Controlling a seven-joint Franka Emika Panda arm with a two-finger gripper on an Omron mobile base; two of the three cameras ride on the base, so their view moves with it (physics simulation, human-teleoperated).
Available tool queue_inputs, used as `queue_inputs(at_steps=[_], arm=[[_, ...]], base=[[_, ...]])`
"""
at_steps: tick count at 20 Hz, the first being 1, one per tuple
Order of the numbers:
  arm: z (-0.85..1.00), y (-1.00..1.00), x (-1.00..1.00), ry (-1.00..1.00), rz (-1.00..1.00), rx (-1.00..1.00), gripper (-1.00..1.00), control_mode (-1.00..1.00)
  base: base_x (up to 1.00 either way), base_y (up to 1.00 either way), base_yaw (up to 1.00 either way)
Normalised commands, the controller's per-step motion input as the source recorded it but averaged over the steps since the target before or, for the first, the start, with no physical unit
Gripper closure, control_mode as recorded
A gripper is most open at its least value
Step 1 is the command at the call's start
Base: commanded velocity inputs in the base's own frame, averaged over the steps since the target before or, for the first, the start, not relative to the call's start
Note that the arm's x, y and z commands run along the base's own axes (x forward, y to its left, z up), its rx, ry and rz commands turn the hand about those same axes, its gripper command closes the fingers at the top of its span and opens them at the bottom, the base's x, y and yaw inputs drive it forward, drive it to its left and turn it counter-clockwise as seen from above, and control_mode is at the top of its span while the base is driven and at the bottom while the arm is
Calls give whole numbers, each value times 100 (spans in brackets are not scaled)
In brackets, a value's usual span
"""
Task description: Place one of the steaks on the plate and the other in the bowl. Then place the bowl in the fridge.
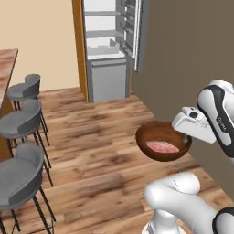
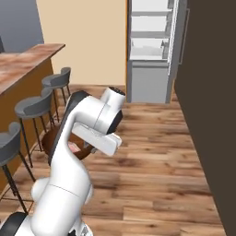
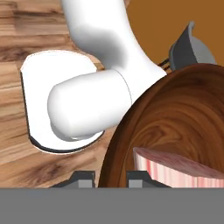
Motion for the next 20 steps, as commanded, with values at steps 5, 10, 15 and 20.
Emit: queue_inputs(at_steps=[5, 10, 15, 20], arm=[[0, 0, 0, 0, 0, 0, 100, 100], [0, 0, 0, 0, 0, 0, 100, 100], [0, 0, 0, 0, 0, 0, 100, 100], [0, 0, 0, 0, 0, 0, 100, 100]], base=[[100, 11, 0], [100, 0, 0], [100, 0, 0], [100, 0, -2]])
